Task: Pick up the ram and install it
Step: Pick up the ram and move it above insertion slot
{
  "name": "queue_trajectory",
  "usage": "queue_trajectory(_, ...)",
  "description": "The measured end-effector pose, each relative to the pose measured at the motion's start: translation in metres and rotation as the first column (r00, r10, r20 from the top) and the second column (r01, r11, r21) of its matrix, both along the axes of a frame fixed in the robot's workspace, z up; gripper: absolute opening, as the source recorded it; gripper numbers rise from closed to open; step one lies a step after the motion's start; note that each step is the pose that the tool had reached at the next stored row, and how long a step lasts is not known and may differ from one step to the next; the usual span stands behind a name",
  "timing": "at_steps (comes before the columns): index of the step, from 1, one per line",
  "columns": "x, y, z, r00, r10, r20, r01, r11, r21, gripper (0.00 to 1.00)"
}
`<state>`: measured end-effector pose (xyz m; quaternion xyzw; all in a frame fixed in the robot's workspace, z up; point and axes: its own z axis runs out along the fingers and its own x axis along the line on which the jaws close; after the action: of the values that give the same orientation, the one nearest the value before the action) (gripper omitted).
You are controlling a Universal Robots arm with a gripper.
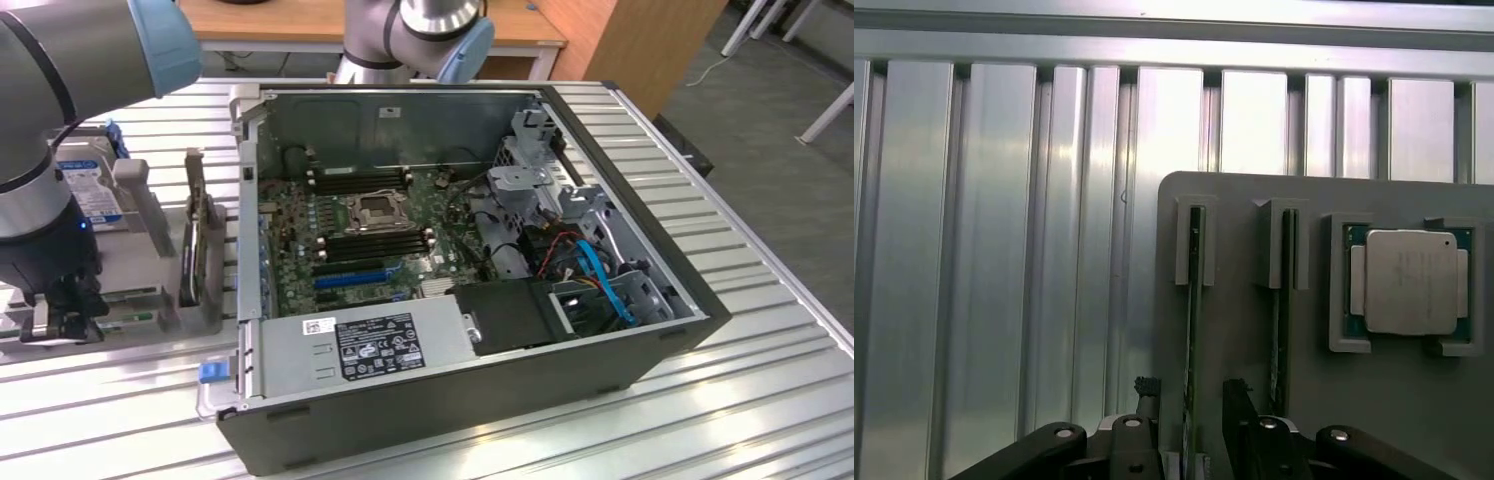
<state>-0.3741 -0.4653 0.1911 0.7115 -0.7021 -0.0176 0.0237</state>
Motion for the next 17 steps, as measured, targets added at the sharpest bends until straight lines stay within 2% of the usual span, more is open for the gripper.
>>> queue_trajectory(5, 0.0001, 0.0019, -0.0002, 1.0, 0.0, 0.0001, 0.0, 1.0, 0.0002, 0.38)
queue_trajectory(10, 0.0, 0.002, -0.0001, 1.0, 0.0, 0.0, 0.0, 1.0, 0.0001, 0.37)
queue_trajectory(12, 0.0, 0.002, -0.0001, 1.0, 0.0, 0.0, 0.0, 1.0, 0.0001, 0.24)
queue_trajectory(13, 0.0, 0.002, -0.0001, 1.0, 0.0, 0.0, 0.0, 1.0, 0.0, 0.24)
queue_trajectory(15, 0.0, 0.002, -0.0001, 1.0, 0.0, -0.0001, 0.0, 1.0, 0.0001, 0.14)
queue_trajectory(17, 0.0, 0.002, -0.0001, 1.0, 0.0, -0.0001, 0.0, 1.0, 0.0001, 0.14)
